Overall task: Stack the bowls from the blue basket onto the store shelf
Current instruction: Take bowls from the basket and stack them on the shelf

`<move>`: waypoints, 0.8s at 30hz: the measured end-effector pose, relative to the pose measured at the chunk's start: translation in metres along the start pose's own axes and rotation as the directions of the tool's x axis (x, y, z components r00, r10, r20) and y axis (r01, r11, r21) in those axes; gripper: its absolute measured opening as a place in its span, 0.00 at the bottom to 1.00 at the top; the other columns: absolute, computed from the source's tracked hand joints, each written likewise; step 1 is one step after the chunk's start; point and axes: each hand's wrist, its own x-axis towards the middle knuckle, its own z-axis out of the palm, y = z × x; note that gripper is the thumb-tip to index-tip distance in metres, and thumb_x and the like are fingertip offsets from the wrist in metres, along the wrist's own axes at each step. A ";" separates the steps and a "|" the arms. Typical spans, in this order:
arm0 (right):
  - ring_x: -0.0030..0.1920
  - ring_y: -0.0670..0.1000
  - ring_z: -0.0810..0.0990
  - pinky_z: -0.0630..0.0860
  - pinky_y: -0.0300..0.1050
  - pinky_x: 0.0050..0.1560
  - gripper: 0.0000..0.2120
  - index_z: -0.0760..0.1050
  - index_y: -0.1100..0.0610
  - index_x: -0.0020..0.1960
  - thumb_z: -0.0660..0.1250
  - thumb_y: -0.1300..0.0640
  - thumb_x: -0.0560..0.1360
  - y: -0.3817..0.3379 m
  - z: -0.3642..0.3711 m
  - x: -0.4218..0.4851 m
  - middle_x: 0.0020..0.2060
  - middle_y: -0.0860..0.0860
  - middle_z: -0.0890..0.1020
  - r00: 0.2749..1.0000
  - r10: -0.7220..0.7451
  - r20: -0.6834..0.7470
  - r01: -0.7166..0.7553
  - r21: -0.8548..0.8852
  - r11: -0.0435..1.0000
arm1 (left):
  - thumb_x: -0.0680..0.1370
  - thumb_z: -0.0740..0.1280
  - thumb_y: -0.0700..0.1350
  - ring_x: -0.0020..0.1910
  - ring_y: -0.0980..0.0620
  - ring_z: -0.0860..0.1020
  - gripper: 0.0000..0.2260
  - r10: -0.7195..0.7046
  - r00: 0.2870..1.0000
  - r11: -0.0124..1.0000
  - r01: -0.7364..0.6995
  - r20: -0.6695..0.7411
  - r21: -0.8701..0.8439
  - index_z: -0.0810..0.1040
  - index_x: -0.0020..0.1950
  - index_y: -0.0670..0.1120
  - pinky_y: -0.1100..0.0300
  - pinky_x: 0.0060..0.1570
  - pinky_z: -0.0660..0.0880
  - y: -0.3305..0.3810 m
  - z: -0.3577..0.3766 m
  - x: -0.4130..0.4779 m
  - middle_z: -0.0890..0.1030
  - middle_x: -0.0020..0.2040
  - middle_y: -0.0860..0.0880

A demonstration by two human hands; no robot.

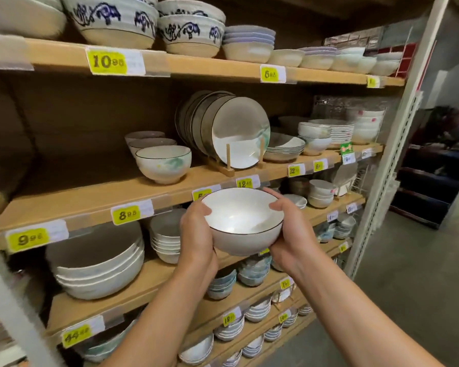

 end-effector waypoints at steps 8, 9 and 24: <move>0.47 0.60 0.82 0.81 0.49 0.36 0.20 0.82 0.57 0.54 0.56 0.63 0.69 -0.013 0.007 0.086 0.52 0.58 0.84 0.949 0.202 0.242 -0.201 -0.028 0.979 | 0.72 0.63 0.41 0.49 0.47 0.80 0.10 -0.045 0.999 0.996 0.044 0.004 0.071 0.81 0.50 0.48 0.54 0.47 0.75 0.019 0.008 0.040 0.85 0.47 0.49; 0.44 0.60 0.83 0.81 0.48 0.37 0.19 0.83 0.58 0.50 0.56 0.63 0.69 -0.016 0.009 0.094 0.49 0.59 0.84 0.923 0.234 0.306 -0.228 -0.055 0.972 | 0.71 0.63 0.41 0.51 0.44 0.80 0.12 -0.084 0.996 0.994 0.082 0.026 0.068 0.81 0.52 0.46 0.52 0.49 0.75 0.023 0.009 0.043 0.85 0.49 0.46; 0.55 0.45 0.82 0.77 0.45 0.49 0.18 0.77 0.47 0.60 0.64 0.47 0.72 -0.018 0.004 0.113 0.54 0.44 0.83 0.934 0.012 0.358 0.018 -0.080 0.997 | 0.69 0.60 0.40 0.51 0.41 0.80 0.18 0.007 0.972 0.990 -0.039 -0.234 -0.132 0.79 0.57 0.44 0.44 0.53 0.79 0.018 0.051 0.057 0.84 0.52 0.41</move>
